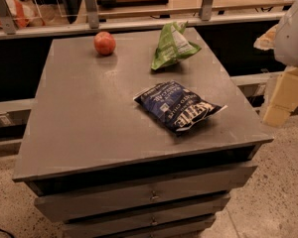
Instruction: Pick green rice chip bag
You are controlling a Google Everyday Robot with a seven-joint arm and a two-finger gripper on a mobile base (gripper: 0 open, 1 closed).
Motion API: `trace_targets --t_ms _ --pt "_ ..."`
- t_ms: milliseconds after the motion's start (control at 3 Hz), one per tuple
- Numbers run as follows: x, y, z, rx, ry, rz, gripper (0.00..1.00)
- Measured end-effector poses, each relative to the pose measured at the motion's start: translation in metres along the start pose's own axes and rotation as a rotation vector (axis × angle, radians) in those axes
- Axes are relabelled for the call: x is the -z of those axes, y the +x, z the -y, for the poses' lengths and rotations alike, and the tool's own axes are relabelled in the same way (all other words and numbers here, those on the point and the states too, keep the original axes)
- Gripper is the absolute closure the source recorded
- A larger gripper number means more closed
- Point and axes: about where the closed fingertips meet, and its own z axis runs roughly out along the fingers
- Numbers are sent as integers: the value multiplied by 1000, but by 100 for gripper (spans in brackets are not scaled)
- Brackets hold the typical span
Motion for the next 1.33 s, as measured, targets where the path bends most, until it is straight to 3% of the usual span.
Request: trace_targets --t_ms 333,667,1000,1333 --pt "0 0 0 0 0 0 0" --pt "-3 -1 7 -40 37 33 0" --pt "-24 15 20 -148 83 139 0" --pt "-44 33 52 -299 145 326 0"
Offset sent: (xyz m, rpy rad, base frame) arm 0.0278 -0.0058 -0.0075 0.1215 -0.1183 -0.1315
